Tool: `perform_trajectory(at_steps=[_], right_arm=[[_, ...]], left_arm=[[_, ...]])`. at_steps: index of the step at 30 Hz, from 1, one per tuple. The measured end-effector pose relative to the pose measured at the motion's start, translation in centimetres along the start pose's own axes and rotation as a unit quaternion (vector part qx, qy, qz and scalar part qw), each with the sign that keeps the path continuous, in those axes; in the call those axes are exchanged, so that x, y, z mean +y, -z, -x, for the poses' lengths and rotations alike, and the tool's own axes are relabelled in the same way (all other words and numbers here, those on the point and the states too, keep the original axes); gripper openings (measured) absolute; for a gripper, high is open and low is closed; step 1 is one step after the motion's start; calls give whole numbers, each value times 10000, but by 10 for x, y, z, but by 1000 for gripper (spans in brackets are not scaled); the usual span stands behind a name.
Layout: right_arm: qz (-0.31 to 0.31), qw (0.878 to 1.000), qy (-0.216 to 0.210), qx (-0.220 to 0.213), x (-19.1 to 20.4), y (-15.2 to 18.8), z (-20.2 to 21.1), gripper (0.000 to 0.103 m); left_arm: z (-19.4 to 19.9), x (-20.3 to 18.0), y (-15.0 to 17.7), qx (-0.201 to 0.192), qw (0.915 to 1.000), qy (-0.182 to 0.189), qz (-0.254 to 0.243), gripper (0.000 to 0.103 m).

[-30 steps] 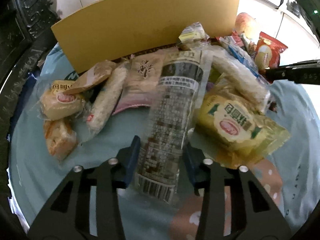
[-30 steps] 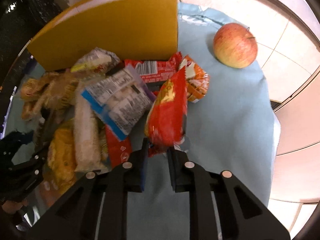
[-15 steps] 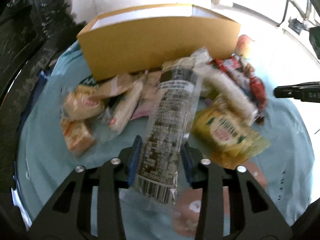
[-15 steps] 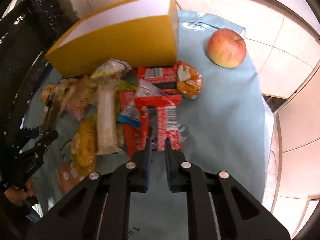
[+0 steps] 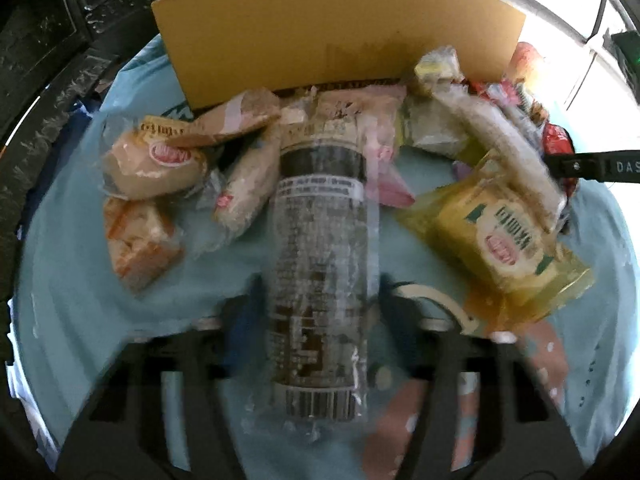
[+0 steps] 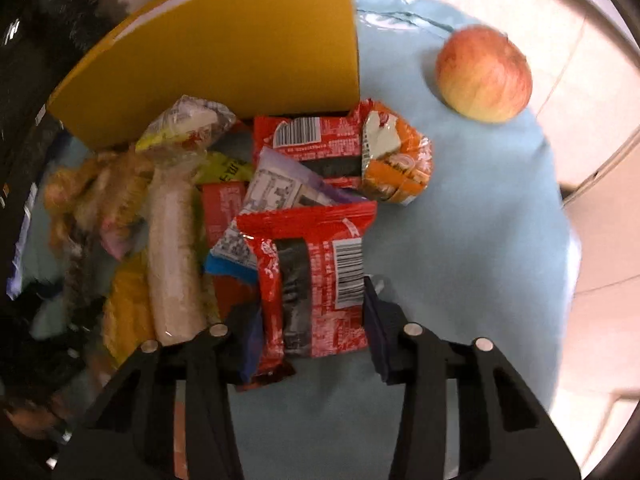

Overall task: Organize snacks
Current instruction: 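Grasp a clear tube snack with left tool while right tool grasps red wafer pack, then carry both held snacks into the yellow box and release them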

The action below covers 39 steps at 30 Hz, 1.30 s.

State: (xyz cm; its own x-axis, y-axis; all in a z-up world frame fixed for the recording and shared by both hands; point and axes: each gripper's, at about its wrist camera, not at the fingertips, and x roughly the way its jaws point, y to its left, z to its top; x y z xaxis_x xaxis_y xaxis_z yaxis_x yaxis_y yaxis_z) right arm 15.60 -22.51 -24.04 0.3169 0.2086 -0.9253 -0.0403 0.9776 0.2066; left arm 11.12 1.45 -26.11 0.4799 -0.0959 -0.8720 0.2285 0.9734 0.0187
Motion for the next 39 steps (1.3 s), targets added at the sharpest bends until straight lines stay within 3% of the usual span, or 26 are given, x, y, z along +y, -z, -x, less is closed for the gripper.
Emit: perform_trajectory(at_steps=[2, 6, 11, 16, 21, 31, 32, 34, 35, 36, 37, 39], right_arm=[[27, 9997, -241, -57, 2, 3, 10, 44], [-55, 9976, -609, -316, -1, 10, 43, 44], [-90, 9954, -754, -579, -5, 15, 80, 44], [-9, 9914, -925, -930, 2, 5, 117, 44], [151, 9845, -1069, -1380, 23, -34, 157, 44], [432, 9756, -853, -1977, 55, -157, 204, 44], [433, 9753, -832, -2001, 56, -167, 203, 44], [448, 9778, -797, -1886, 59, -189, 191, 44], [442, 9811, -655, -1764, 60, -200, 181, 45], [426, 9832, -447, -1719, 61, -204, 176, 54], [395, 9846, -180, -1691, 61, -209, 171, 61], [337, 9829, -285, -1787, 58, -204, 170, 63]], left_arm=[[4, 2, 0, -21, 9999, 161, 2, 34], [24, 8, -1, -289, 9989, 357, 131, 33], [57, 8, -9, -665, 9958, 574, 246, 33], [103, 0, -38, -1218, 9900, 684, 213, 33], [141, 0, -90, -1671, 9830, 694, 326, 34], [160, 3, -216, -2004, 9786, 354, 320, 36], [157, 6, -231, -1996, 9790, 267, 329, 37], [149, 14, -256, -1915, 9803, 106, 461, 52], [145, 18, -263, -1905, 9802, 24, 541, 71], [139, 25, -271, -1846, 9804, -91, 684, 92], [134, 33, -276, -1785, 9800, -202, 854, 93], [130, 44, -275, -1683, 9802, -215, 1025, 93]])
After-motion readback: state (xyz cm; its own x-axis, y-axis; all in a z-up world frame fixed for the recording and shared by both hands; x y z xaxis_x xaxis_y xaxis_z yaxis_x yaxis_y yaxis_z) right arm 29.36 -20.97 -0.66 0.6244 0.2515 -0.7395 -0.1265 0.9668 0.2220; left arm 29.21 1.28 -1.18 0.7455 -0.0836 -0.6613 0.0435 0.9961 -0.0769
